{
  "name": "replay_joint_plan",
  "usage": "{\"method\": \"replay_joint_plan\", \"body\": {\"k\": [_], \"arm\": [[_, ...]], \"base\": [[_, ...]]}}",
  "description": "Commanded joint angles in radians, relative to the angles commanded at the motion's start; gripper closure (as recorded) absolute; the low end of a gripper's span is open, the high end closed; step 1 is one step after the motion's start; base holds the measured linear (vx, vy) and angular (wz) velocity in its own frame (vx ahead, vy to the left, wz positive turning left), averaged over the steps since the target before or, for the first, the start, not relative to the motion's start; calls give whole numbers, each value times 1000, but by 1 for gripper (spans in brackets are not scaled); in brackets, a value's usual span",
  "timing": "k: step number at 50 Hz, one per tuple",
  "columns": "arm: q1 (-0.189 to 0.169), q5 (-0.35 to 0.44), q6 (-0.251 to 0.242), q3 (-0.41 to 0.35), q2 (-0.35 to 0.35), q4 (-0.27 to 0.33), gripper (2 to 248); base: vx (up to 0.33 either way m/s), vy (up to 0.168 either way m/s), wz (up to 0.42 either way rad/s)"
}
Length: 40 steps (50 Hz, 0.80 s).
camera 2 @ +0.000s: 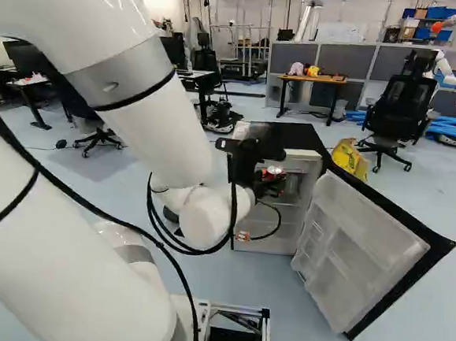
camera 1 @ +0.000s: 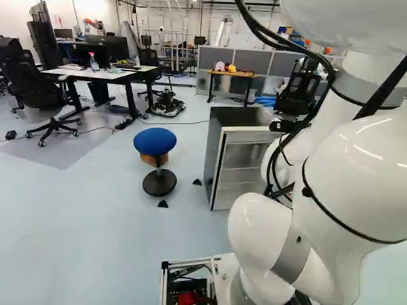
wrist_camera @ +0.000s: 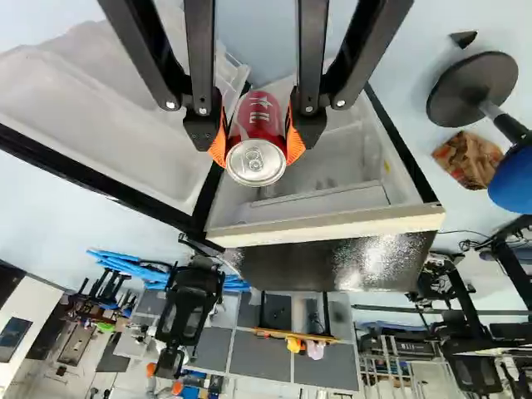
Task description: Grab a drink from the fridge
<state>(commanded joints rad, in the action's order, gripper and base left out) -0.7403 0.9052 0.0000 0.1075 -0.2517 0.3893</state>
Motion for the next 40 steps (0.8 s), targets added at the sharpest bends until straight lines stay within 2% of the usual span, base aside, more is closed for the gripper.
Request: {"method": "replay_joint_plan", "body": {"k": [16, 40], "arm": [[6, -67, 0, 2, -49, 67, 157], [61, -97, 0, 88, -22, 74, 157]], "base": [[0, 0, 0], [0, 0, 0]]}}
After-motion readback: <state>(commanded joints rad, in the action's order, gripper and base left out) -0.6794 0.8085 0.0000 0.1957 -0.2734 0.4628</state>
